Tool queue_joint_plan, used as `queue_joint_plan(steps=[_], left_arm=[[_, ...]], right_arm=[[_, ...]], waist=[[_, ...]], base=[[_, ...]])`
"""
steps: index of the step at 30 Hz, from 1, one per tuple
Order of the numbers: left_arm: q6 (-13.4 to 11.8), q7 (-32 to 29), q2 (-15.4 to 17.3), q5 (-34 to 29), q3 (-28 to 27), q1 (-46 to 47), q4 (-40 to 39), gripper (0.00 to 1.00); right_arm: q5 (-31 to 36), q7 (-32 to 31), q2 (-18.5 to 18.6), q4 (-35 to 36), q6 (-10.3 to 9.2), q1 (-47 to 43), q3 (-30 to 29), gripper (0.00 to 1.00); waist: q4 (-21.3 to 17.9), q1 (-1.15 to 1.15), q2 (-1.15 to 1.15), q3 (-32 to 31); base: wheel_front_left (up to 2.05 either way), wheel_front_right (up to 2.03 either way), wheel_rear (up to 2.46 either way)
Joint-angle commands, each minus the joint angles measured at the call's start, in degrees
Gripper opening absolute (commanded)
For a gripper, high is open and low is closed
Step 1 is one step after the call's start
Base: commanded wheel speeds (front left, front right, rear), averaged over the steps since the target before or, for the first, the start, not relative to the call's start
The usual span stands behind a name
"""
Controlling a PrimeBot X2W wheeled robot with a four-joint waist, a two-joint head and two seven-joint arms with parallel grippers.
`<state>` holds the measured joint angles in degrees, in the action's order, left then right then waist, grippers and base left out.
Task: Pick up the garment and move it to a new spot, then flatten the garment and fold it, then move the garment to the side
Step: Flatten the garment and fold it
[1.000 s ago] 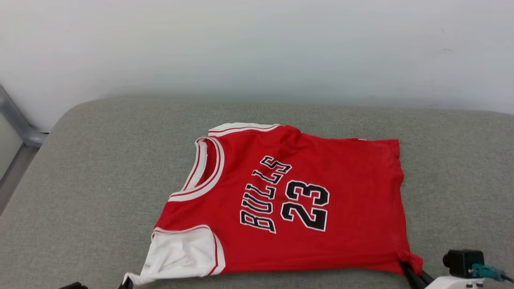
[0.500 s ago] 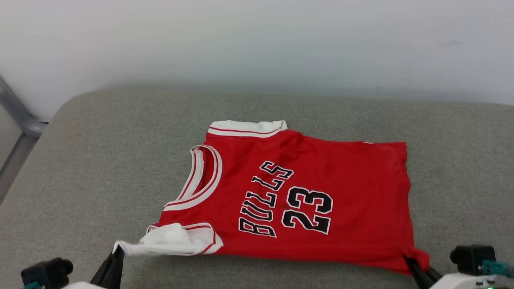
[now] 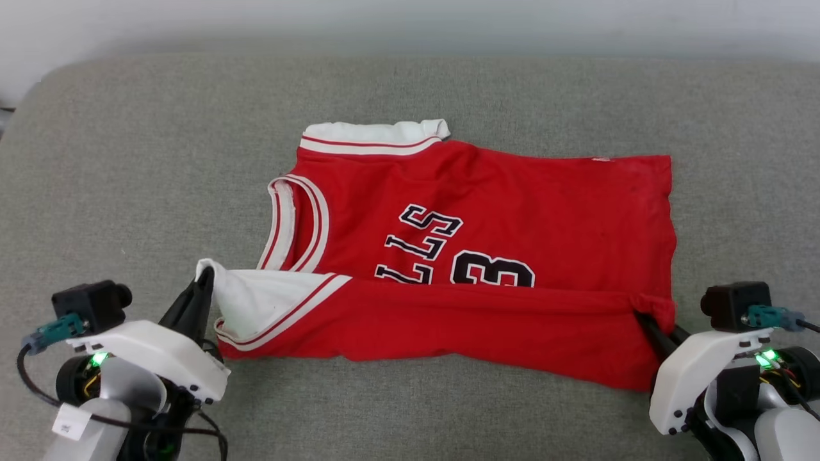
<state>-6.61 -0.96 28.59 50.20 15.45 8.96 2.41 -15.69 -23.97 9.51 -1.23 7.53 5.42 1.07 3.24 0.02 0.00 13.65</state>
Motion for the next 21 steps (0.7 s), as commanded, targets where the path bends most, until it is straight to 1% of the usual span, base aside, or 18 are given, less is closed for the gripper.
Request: queue_joint_plan(steps=[1, 10, 11, 12, 13, 14, 15, 16, 17, 21], left_arm=[[0.8, 0.0, -0.5, 0.5, 0.3, 1.9, 1.4, 0.0], [6.1, -2.9, -3.3, 2.5, 3.5, 8.6, 14.5, 0.0], [6.7, -3.3, -3.5, 2.6, 3.9, 9.1, 15.8, 0.0], [7.4, -3.7, -3.6, 2.9, 4.2, 9.5, 16.9, 0.0], [8.1, -3.9, -4.0, 3.2, 4.5, 10.0, 17.9, 0.09], [8.1, -3.9, -4.0, 3.2, 4.5, 10.0, 17.9, 0.09], [8.9, -3.9, -4.5, 3.2, 4.9, 10.7, 19.6, 0.73], [8.9, -3.9, -4.5, 3.2, 4.9, 10.7, 19.6, 0.73], [9.2, -3.6, -4.8, 3.3, 5.0, 11.1, 20.4, 1.0], [9.6, -2.0, -4.8, 3.1, 4.5, 11.5, 22.5, 1.0]], right_arm=[[0.4, -0.1, 0.2, -1.2, -0.08, 1.3, 0.1, 0.0], [2.1, 3.3, -0.3, -9.4, -0.1, 5.1, 0.4, 0.01], [2.4, 3.6, -0.4, -10.1, -0.1, 5.4, 0.5, 0.11], [2.5, 4.1, -0.4, -10.8, -0.1, 5.7, 0.7, 0.26], [2.7, 4.4, -0.5, -11.4, -0.1, 5.9, 0.8, 0.47], [2.7, 4.4, -0.5, -11.4, -0.1, 5.9, 0.8, 0.47], [2.8, 5.4, -0.6, -12.2, -0.09, 5.7, 1.4, 1.0], [2.8, 5.4, -0.6, -12.2, -0.09, 5.7, 1.4, 1.0], [3.1, 6.6, -0.5, -12.1, -0.09, 5.6, 1.6, 1.0], [3.9, 13.1, -1.5, -10.5, -0.08, 4.4, -0.3, 1.0]], waist=[[-0.1, -0.02, 0.0, 2.0], [-0.6, -0.02, 0.0, 4.3], [-0.7, -0.02, 0.0, 4.3], [-0.7, -0.02, 0.0, 4.3], [-0.7, -0.02, 0.0, 4.2], [-0.7, -0.02, 0.0, 4.2], [-0.6, -0.02, 0.0, 3.5], [-0.6, -0.02, 0.0, 3.5], [-0.5, -0.02, 0.0, 3.1], [-0.4, -0.02, 0.0, 0.9]], base=[[0.0, 0.0, 0.0], [0.0, 0.0, 0.0], [0.0, 0.0, 0.0], [0.0, 0.0, 0.0], [0.0, 0.0, 0.0], [0.0, 0.0, 0.0], [0.0, 0.0, 0.0], [0.0, 0.0, 0.0], [0.0, 0.0, 0.0], [0.0, 0.0, 0.0]])
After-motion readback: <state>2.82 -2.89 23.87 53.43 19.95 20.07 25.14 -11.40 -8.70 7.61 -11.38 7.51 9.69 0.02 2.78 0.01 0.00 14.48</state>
